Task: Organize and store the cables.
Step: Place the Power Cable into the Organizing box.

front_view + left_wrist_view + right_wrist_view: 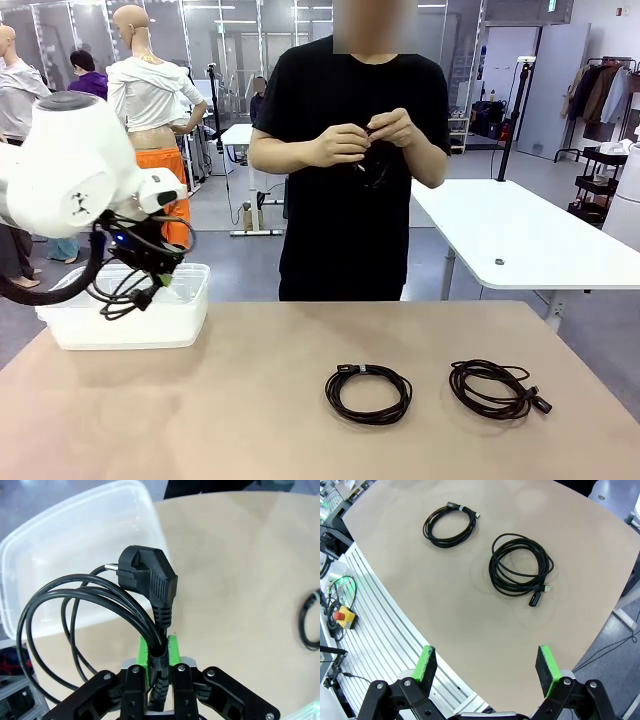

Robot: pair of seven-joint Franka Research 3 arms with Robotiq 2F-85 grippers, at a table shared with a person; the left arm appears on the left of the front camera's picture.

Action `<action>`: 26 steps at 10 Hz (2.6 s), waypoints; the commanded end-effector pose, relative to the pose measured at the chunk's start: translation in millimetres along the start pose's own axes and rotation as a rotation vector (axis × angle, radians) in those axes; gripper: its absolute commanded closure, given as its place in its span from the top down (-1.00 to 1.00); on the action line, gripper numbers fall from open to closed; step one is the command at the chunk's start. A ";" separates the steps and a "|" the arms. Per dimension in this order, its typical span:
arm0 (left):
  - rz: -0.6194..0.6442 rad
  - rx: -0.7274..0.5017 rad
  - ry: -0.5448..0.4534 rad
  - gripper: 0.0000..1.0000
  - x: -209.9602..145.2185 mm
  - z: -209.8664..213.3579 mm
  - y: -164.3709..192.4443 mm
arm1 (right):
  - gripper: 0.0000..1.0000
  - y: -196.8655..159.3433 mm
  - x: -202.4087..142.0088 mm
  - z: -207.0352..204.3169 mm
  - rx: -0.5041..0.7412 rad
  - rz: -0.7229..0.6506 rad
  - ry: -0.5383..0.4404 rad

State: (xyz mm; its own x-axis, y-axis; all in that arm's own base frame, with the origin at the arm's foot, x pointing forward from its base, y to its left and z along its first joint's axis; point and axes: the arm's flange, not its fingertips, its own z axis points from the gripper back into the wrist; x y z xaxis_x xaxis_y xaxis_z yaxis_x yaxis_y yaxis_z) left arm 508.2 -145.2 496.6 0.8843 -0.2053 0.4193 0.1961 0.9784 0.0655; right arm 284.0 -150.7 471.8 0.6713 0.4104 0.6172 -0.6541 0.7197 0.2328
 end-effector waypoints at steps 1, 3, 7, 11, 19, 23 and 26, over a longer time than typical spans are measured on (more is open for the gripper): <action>0.029 -0.020 -0.047 -0.64 24.6 -7.4 31.9 | 1.00 -1.4 -0.8 0.6 0.004 0.009 -0.007; 0.011 0.004 -0.060 -0.64 45.5 -10.2 66.2 | 1.00 -1.4 -0.8 0.6 0.004 0.009 -0.007; 0.137 0.055 -0.007 -0.64 82.1 -64.1 96.4 | 1.00 -1.4 -0.8 0.6 0.004 0.009 -0.007; 0.205 0.077 0.063 -0.64 90.5 -110.0 106.9 | 1.00 -1.4 -0.8 0.6 0.004 0.009 -0.007; 0.278 0.048 0.117 1.00 84.4 -108.7 103.4 | 1.00 -1.4 -0.8 0.6 0.004 0.009 -0.007; 0.275 0.049 0.099 0.91 84.4 -109.7 105.6 | 1.00 -1.4 -0.8 0.6 0.004 0.009 -0.007; 0.275 0.049 0.099 0.91 84.4 -109.7 105.6 | 1.00 -1.4 -0.8 0.6 0.004 0.009 -0.007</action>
State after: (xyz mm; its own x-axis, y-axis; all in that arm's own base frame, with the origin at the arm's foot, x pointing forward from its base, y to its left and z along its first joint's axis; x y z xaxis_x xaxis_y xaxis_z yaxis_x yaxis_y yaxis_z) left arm 647.8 -62.7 440.1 0.9366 0.0731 0.3426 -0.0788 0.9969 0.0027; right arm 283.9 -150.8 471.9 0.6716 0.4101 0.6171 -0.6536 0.7202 0.2327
